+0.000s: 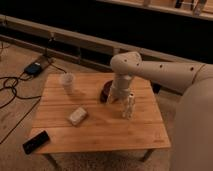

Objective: Knock the bottle over

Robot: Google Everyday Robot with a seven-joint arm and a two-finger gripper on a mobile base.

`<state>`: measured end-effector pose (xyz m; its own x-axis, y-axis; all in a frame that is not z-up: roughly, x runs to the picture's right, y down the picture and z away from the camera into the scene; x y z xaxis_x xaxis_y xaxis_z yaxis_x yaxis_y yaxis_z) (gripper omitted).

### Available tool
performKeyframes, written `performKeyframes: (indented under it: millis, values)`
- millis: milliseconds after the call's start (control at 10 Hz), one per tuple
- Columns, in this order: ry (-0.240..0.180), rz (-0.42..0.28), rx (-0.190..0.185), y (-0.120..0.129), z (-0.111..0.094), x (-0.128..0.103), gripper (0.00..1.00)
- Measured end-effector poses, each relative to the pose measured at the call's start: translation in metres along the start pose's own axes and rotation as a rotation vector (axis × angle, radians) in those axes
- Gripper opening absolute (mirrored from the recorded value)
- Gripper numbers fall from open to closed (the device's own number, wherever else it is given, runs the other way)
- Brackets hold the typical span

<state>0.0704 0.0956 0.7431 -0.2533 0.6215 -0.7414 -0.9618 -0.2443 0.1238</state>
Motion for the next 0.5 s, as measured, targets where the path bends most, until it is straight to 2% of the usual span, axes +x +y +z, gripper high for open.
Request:
performKeyframes:
  millis: [500]
  values:
    - [-0.025,0.014,0.057,-0.036,-0.003,-0.022,0.65]
